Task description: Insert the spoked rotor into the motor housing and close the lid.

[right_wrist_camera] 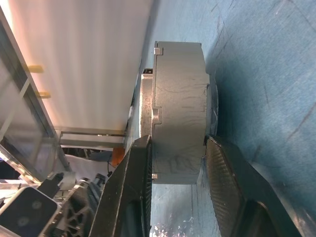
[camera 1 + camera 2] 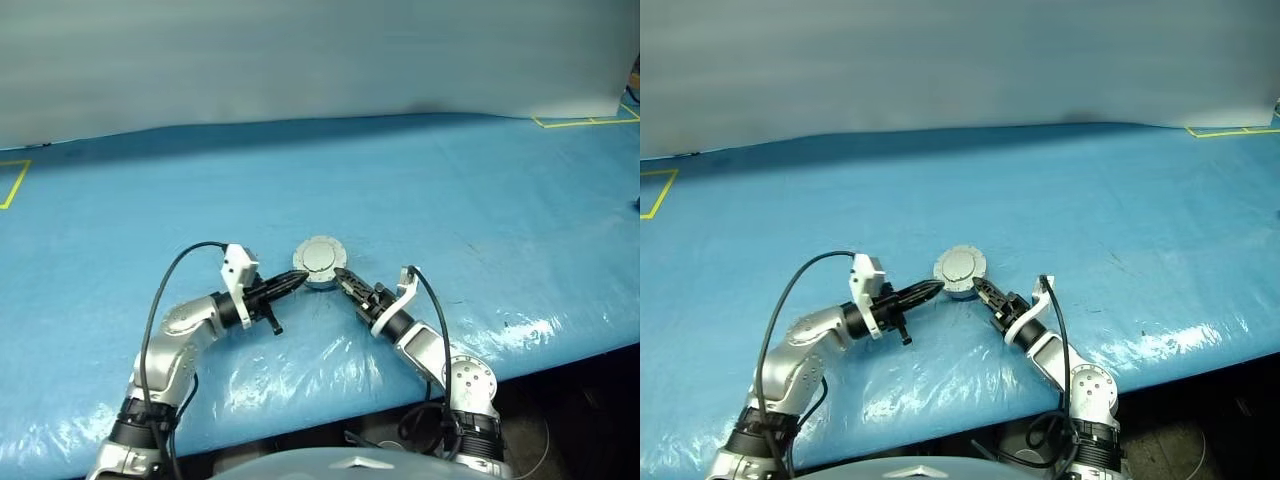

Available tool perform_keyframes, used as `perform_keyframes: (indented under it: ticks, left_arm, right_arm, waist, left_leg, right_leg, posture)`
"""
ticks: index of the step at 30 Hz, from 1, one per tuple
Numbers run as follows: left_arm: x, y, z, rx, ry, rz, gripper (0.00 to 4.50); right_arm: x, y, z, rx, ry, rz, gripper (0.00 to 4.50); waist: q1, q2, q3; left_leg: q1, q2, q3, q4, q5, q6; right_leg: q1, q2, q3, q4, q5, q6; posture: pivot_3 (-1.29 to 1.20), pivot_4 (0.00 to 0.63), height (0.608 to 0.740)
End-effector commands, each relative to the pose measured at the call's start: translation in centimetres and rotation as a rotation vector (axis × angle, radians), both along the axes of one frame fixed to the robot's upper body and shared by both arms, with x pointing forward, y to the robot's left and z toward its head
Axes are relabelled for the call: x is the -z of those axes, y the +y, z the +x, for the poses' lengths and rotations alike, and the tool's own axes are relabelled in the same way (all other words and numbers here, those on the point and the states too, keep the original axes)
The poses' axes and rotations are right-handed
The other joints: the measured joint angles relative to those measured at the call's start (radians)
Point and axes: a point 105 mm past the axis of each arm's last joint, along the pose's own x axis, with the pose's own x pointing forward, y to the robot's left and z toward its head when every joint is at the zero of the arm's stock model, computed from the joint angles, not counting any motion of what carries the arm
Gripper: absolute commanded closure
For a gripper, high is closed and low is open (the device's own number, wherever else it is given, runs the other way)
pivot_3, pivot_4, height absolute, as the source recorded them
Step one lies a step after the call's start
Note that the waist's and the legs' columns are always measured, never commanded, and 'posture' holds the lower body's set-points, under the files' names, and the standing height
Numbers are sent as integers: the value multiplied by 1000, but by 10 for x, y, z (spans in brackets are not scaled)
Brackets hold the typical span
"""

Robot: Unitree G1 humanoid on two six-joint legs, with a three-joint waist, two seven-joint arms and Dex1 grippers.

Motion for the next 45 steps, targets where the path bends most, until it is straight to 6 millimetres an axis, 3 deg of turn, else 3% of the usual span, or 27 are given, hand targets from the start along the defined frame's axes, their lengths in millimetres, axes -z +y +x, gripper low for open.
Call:
perform_keyframes:
  ticks: [1, 6, 11, 17, 22, 25, 31, 36, 45]
  left_arm:
    - [-16, 20, 2, -72, -18, -44, 4500]
    - [-13, 37, 5, -177, 62, -121, 4500]
    - [-3, 47, 1, -250, 205, -291, 4500]
    - [2, 52, -9, -281, 269, -404, 2571]
    - [-16, 46, -15, -247, 262, -597, 855]
    - [-23, 33, -21, -196, 244, -612, 13]
    - [-23, 22, -20, -179, 254, -636, 13]
    - [-16, 16, -6, -198, 305, -698, 13]
    - [-37, -9, 7, -92, 249, -780, 13]
  right_arm:
    - [-9, 4, 1, 4, -16, 74, 3293]
    - [-32, 4, 5, 27, -93, 167, 3293]
    - [-75, 17, 8, -23, -239, 245, 3293]
    - [-100, 24, 6, -74, -307, 289, 3293]
    - [-111, 30, 1, -123, -337, 279, 3293]
    - [-113, 32, -1, -143, -342, 269, 3293]
    - [-115, 35, -6, -187, -363, 238, 3293]
    - [-115, 37, -6, -204, -367, 221, 3293]
    - [-112, 40, -9, -230, -353, 196, 3293]
  waist:
    - [0, 1, 0]
    - [1, 0, 3]
    - [-1, 3, 7]
    - [1, 2, 10]
    - [6, 1, 11]
    - [6, 1, 11]
    - [7, 1, 11]
    - [8, 1, 11]
    - [8, 1, 11]
  left_leg:
    - [0, 0, 0, 0, 0, 0]
    - [-1, -2, 1, 0, 0, 0]
    - [-2, -2, 2, 0, 0, 0]
    - [-3, -1, 2, -2, 0, 0]
    - [-3, -2, 2, -2, 0, 0]
    - [-3, -2, 2, -2, 0, 0]
    - [-3, -3, 2, -2, 0, 0]
    - [-3, -7, 2, -1, 0, 0]
    - [-3, -8, 2, -1, 0, 0]
  right_leg:
    - [0, 0, 0, 0, 0, 0]
    - [0, -1, 1, -1, 1, 1]
    - [-2, -1, 2, -1, 2, 3]
    - [-3, 0, 2, -1, 3, 6]
    - [-3, -1, 2, -2, 3, 6]
    - [-3, 0, 2, -2, 3, 6]
    - [-3, 0, 2, -2, 3, 5]
    - [-3, 0, 1, -1, 2, 4]
    - [-3, 0, 2, -2, 3, 6]
  posture:
    - [0, 150, 740]
    - [0, 150, 740]
    - [0, 150, 740]
    - [0, 150, 740]
    - [0, 150, 740]
    - [0, 150, 740]
    - [0, 150, 740]
    - [0, 150, 740]
    - [0, 150, 740]
